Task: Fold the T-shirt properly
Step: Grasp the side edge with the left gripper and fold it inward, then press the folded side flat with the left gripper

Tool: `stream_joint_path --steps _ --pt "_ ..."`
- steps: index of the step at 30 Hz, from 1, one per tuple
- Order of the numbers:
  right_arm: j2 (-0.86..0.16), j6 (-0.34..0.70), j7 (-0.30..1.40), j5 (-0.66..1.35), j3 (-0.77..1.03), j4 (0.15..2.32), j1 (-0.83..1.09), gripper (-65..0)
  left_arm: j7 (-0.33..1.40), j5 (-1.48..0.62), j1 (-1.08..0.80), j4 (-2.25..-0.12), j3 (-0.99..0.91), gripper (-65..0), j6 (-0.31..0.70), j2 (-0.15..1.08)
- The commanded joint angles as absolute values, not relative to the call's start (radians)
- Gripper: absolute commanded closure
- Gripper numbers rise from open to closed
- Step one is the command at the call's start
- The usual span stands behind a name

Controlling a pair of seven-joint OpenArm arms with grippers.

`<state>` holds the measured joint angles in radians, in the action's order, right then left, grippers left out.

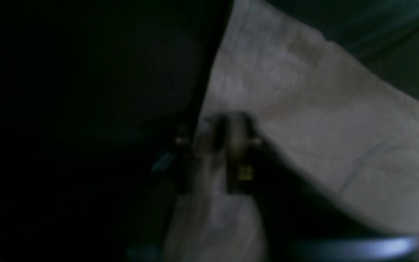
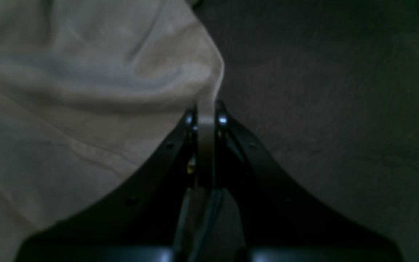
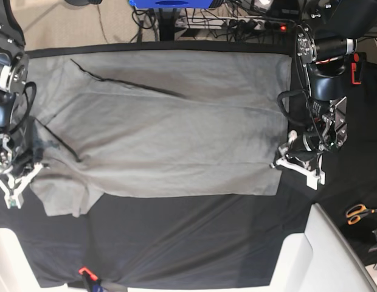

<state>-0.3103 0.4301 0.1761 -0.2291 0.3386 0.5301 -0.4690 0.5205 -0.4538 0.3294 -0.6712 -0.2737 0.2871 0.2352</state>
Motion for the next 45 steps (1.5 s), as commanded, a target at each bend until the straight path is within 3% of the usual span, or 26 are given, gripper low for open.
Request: stream_joint_path --steps 1,8,15,22,33,36,38,42,45 --pt "-0.328 0.429 0.156 -0.223 0.343 0.547 -0.495 0.0 0.595 -0.426 0.326 -0.664 -0.271 0.0 0.274 0.223" --pt "-0.328 0.429 0.156 -0.222 0.34 0.547 -0.493 0.0 0.602 -0.424 0.325 -0.684 -0.271 0.0 0.274 0.228" --pt "-0.328 0.429 0.156 -0.222 0.338 0.547 -0.493 0.0 0.694 -0.426 0.245 -0.891 -0.274 0.0 0.272 0.229" --pt "-0.328 0.429 0.156 -0.222 0.341 0.547 -0.492 0.0 0.739 -0.424 0.145 -1.055 -0.344 0.0 0.159 0.22" --pt "-0.326 0.429 0.156 -0.222 0.338 0.547 -0.479 0.0 0.742 -0.426 0.147 -1.092 -0.346 0.0 0.156 0.222" --pt "-0.326 0.429 0.156 -0.222 0.338 0.547 -0.478 0.0 0.797 -0.427 0.159 -1.147 -0.355 -26.0 0.156 0.22" --pt "-0.326 0.429 0.156 -0.222 0.337 0.547 -0.478 0.0 0.819 -0.427 0.16 -1.208 -0.355 -34.2 0.156 0.22" --pt "-0.326 0.429 0.156 -0.222 0.337 0.547 -0.478 0.0 0.823 -0.424 0.197 -1.257 -0.357 -35.7 0.15 0.225" --pt "-0.326 0.429 0.156 -0.222 0.337 0.547 -0.478 0.0 0.816 -0.42 0.257 -1.15 -0.357 -35.5 0.151 0.229"
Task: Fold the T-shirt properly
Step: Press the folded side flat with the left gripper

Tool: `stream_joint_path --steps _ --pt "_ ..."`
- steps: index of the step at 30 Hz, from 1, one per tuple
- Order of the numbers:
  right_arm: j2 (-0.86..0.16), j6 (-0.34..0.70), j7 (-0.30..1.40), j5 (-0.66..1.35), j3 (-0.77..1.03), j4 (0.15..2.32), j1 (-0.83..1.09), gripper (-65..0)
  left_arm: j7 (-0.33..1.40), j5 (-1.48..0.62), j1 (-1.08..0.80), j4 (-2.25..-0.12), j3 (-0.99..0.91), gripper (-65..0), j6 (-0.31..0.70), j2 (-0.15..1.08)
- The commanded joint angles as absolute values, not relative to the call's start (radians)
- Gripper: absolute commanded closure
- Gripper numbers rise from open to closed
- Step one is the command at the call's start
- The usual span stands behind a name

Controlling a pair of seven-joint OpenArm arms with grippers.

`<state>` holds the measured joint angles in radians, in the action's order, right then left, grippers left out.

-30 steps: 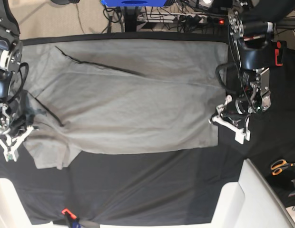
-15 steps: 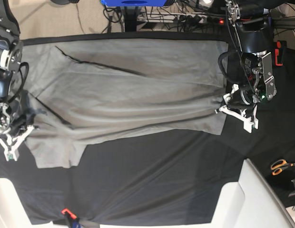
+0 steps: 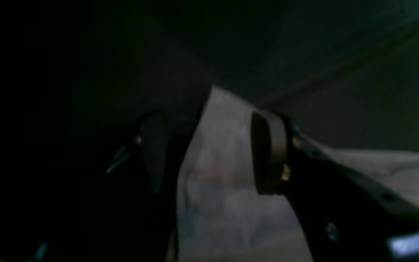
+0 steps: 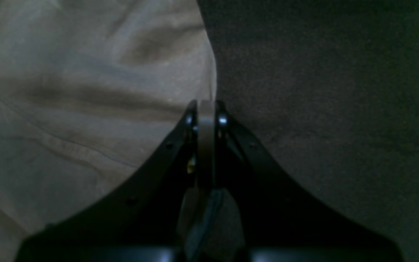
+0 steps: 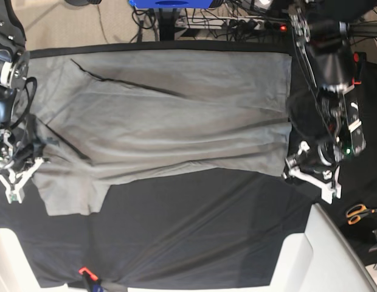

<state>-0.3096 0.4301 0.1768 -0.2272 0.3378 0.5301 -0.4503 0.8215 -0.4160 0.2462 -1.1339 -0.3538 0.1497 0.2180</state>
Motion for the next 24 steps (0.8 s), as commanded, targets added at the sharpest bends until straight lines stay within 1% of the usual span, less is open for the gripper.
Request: stream_joint_path --steps 1,3,6,10,17,22,23,24 --pt "-0.326 0.429 0.156 -0.222 0.337 0.547 -0.478 0.0 0.814 -0.42 0.283 -1.104 -0.357 -35.4 0.154 0.231" --pt "-0.326 0.429 0.156 -0.222 0.337 0.547 -0.478 0.0 0.796 -0.42 0.328 -1.018 -0.354 -35.4 0.156 0.231" --pt "-0.326 0.429 0.156 -0.222 0.337 0.547 -0.478 0.0 0.705 -0.418 0.363 -0.92 -0.344 -35.2 0.156 0.232" --pt "-0.326 0.429 0.156 -0.222 0.337 0.547 -0.478 0.0 0.647 -0.418 0.412 -0.802 -0.341 -35.2 0.159 0.232" --pt "-0.328 0.429 0.156 -0.222 0.337 0.547 -0.478 0.0 0.532 -0.424 0.478 -0.605 -0.209 -35.2 0.159 0.232" --pt "-0.328 0.429 0.153 -0.222 0.337 0.547 -0.478 0.0 0.503 -0.424 0.476 -0.575 -0.203 -34.9 0.159 0.228" --pt "-0.328 0.429 0.153 -0.222 0.337 0.547 -0.478 0.0 0.503 -0.424 0.475 -0.575 -0.203 -34.4 0.159 0.228" --pt "-0.328 0.429 0.153 -0.222 0.337 0.547 -0.478 0.0 0.503 -0.424 0.473 -0.575 -0.203 -32.3 0.159 0.228"
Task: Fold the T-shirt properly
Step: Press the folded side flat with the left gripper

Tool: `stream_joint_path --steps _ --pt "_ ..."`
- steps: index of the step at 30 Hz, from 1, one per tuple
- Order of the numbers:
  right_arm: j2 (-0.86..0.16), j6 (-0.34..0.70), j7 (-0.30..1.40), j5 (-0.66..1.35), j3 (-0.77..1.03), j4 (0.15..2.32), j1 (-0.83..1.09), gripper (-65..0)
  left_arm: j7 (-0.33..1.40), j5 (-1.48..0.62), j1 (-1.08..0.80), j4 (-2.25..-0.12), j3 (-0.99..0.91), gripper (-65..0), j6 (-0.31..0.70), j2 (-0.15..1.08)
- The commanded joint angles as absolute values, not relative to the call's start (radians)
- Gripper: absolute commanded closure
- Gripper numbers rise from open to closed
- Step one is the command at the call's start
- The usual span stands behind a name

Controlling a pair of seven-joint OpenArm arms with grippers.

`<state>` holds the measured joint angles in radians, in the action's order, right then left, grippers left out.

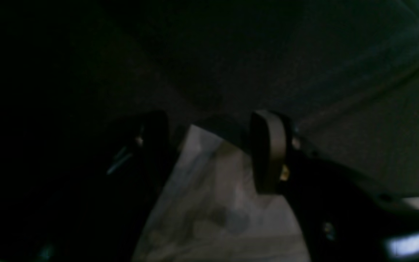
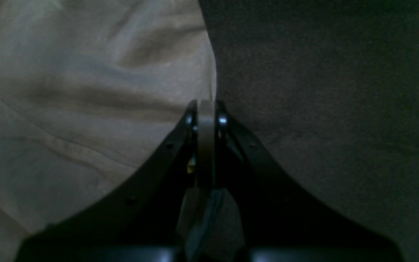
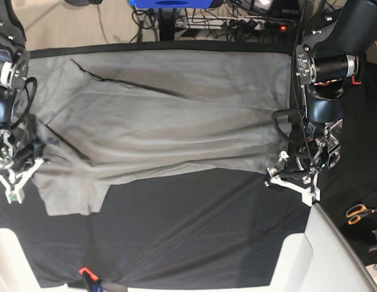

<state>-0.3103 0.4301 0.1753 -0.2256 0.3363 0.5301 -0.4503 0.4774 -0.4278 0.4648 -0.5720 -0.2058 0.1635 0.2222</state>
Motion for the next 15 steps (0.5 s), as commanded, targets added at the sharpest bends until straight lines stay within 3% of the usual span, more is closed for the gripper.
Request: stream_joint_path --steps 1,5,6,15 --pt "-0.328 0.429 0.153 -0.222 0.337 0.547 -0.478 0.0 0.503 -0.424 0.472 -0.573 -0.202 -28.1 0.159 0.228" --pt "-0.328 0.429 0.151 -0.222 0.337 0.547 -0.479 0.0 0.503 -0.424 0.458 -0.573 -0.205 -3.1 0.159 0.229" --pt "-0.328 0.429 0.151 -0.222 0.337 0.547 -0.479 0.0 0.503 -0.424 0.453 -0.575 -0.206 0.0 0.159 0.229" --pt "-0.326 0.429 0.15 -0.222 0.337 0.547 -0.481 0.0 0.504 -0.42 0.458 -0.588 -0.203 0.0 0.156 0.249"
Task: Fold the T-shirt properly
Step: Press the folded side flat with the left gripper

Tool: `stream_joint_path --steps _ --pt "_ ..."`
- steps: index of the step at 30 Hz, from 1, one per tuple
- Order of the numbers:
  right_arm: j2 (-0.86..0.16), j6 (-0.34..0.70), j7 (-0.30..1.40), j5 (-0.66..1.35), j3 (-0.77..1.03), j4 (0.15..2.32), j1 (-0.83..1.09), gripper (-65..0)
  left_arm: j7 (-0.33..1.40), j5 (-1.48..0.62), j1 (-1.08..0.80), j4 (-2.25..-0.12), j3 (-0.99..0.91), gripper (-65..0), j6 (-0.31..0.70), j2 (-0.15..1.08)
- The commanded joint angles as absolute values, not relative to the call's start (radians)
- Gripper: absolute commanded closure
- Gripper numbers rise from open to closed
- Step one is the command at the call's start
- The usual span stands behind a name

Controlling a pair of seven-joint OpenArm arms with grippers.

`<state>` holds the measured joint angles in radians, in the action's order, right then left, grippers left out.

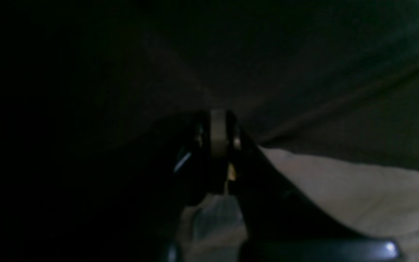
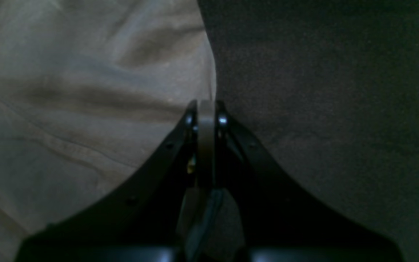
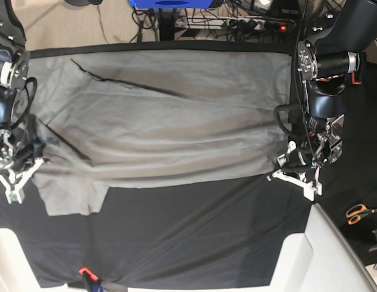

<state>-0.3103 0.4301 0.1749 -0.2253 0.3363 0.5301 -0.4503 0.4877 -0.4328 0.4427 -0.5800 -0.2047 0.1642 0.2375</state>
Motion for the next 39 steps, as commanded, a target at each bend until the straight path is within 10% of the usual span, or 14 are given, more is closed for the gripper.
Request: stream_joint_path --steps 1,39 --pt "-0.326 0.429 0.15 -0.222 0.337 0.547 -0.483 0.0 0.506 -0.42 0.458 -0.611 -0.203 0.0 0.154 0.251" --pt "-0.334 0.429 -0.054 -0.226 0.332 0.549 -0.533 0.0 0.673 -0.424 0.449 -0.998 -0.213 0.0 0.151 0.243"
